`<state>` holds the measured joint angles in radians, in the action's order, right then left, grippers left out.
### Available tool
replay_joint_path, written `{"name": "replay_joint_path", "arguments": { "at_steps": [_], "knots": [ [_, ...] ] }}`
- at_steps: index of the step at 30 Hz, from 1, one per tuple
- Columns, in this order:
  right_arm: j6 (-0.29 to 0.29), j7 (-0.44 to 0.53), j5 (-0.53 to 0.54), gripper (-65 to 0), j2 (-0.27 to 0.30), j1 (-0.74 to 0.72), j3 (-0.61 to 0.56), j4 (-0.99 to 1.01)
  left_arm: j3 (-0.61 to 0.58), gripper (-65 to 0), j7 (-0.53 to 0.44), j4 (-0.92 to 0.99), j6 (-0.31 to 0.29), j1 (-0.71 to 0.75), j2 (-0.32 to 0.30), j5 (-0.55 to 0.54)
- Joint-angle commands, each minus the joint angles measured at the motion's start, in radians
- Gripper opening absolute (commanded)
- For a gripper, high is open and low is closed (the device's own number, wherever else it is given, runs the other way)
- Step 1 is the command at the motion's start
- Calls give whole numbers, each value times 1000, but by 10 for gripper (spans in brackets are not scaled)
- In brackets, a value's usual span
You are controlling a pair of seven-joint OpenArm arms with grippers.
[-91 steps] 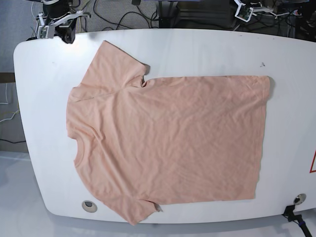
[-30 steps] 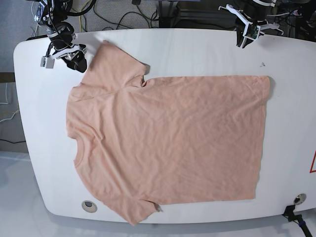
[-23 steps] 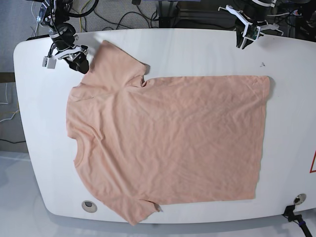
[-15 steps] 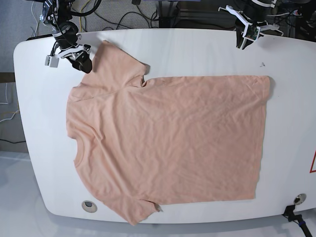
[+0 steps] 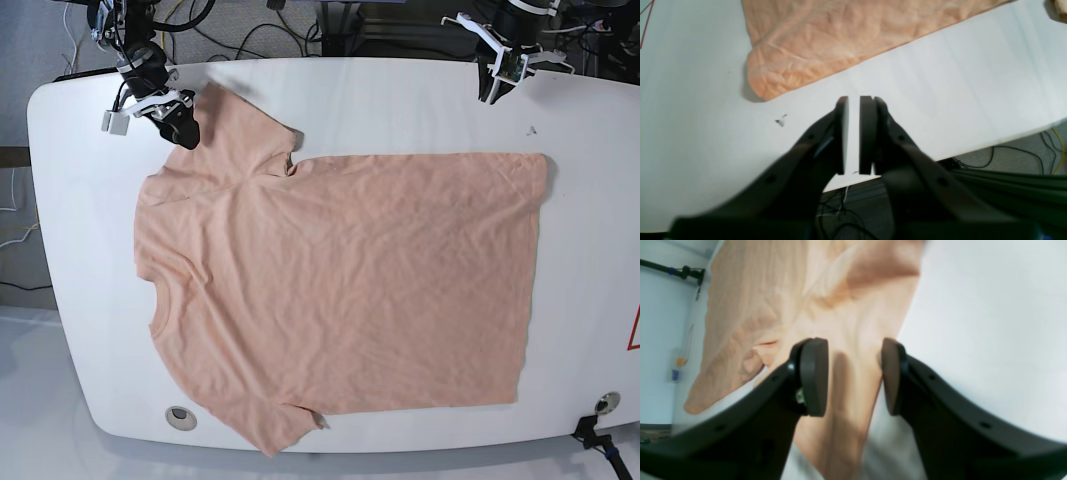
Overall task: Fold the T-shirt properly
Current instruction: 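Move the right gripper to the shirt's shoulder corner and grasp it, then move the left gripper to the opposite shoulder corner and grasp it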
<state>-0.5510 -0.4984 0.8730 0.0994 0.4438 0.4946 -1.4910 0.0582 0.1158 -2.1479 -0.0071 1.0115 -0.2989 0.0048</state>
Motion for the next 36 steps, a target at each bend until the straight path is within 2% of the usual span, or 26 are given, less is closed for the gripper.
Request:
{"name": "replay_joint_path", "arguments": {
  "at_steps": [1,2,4,10,12,14,16,19,22,24,25,27,30,33,36],
  "knots": [
    [13,-32,-27,-394,4,9,-18,-4,2,-562,-8,-26,1,10,1,-10],
    [10,-32,-28,-395,3,8,-25,-2,-1,-523,16,-30,-2,8,4,-16],
    [9,-35,-36,-396,1,8,-33,-5,1,-490,37,-36,-8,8,5,-26],
    [7,-40,-66,-427,-1,5,-48,-8,0,-479,60,-55,-8,-32,4,-68],
    [6,-39,-79,-482,-1,8,-50,-8,14,-488,86,-55,-4,-68,3,-104],
    [6,-42,-88,-569,1,6,-51,-3,47,-492,111,-52,-6,-101,5,-157],
    [5,-43,-96,-629,2,3,-52,1,102,-482,143,-46,-11,-138,3,-232],
    [6,-42,-100,-650,1,1,-49,-4,230,-472,211,-30,-32,-196,-4,-403],
    [4,-46,-102,-650,4,0,-50,-10,399,-473,320,10,-102,-267,-23,-607],
    [4,-53,-103,-650,5,4,-51,-17,512,-471,422,74,-166,-324,-36,-698],
    [-3,-55,-125,-650,2,1,-63,-9,519,-473,392,78,-142,-326,-51,-704],
    [0,-58,-128,-650,2,3,-61,-8,607,-453,469,183,-150,-375,-87,-773],
    [-2,-57,-124,-650,3,6,-59,-9,694,-441,523,376,-154,-440,-148,-880],
    [-3,-53,-125,-650,3,5,-58,-6,723,-442,554,553,-166,-505,-198,-955],
    [-5,-53,-122,-650,2,7,-59,-4,733,-444,569,677,-176,-554,-225,-976]
  ]
}}
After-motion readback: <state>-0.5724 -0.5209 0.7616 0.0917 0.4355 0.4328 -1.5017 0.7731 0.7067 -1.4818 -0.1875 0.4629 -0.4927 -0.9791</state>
